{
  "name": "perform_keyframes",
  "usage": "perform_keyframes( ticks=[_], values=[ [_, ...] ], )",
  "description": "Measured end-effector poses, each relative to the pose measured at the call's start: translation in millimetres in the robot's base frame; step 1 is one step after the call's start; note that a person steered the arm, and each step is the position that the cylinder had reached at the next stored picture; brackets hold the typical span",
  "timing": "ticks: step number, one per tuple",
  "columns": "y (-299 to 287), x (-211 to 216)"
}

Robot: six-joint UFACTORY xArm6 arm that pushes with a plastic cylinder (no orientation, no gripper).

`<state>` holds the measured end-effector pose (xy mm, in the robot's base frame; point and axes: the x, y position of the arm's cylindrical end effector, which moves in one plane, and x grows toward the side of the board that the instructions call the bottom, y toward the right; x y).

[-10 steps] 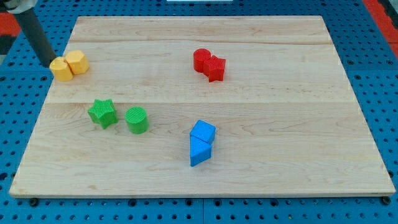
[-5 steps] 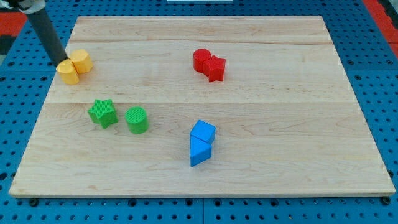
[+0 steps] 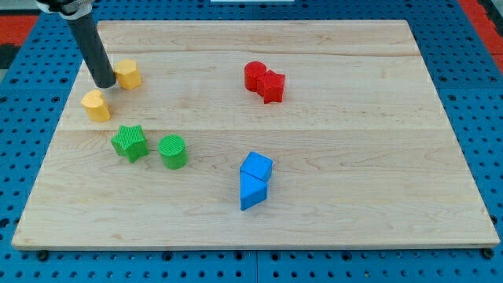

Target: Separate the yellow blocks

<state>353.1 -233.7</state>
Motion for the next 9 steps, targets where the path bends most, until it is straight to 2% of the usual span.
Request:
perform_keyframes(
  ticks=[5,7,9],
  values=[
    [1,7],
    [36,5],
    [61,-43]
  ],
)
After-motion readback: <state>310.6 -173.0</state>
